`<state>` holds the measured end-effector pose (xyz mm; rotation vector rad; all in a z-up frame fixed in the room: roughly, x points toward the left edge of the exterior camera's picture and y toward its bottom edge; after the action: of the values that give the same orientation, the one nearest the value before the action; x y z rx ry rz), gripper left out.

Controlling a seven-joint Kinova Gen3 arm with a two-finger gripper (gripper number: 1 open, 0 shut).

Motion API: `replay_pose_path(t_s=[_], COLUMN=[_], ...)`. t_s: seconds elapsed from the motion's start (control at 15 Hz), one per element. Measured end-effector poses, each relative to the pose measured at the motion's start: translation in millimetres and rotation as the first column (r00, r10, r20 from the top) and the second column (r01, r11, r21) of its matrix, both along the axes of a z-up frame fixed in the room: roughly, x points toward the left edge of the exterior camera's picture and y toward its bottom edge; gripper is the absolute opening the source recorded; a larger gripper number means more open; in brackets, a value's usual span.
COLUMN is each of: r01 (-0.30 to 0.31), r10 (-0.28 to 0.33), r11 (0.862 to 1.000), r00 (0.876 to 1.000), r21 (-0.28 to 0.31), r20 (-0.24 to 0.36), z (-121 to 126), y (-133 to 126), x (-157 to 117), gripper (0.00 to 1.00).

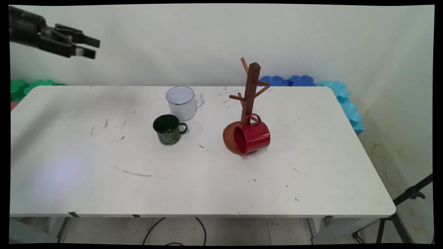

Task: Pick up the red mug from the rack

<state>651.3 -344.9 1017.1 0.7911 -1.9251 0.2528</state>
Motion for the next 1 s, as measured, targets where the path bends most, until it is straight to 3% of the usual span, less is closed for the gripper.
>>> replay_pose_path(t_s=[0.33, 0.6, 1.0], r01=[-0.106, -0.102, -0.086], r10=[0.105, 0.104, 0.092], r11=[0.993, 0.99, 0.981], r00=[0.994, 0.994, 0.996], r21=[0.061, 0.1, 0.172], r20=[0.007, -0.023, -0.022], z=[-11, -30, -58], y=[-6, -14, -20], x=[-49, -118, -219], gripper=[1.0, 1.0, 1.0])
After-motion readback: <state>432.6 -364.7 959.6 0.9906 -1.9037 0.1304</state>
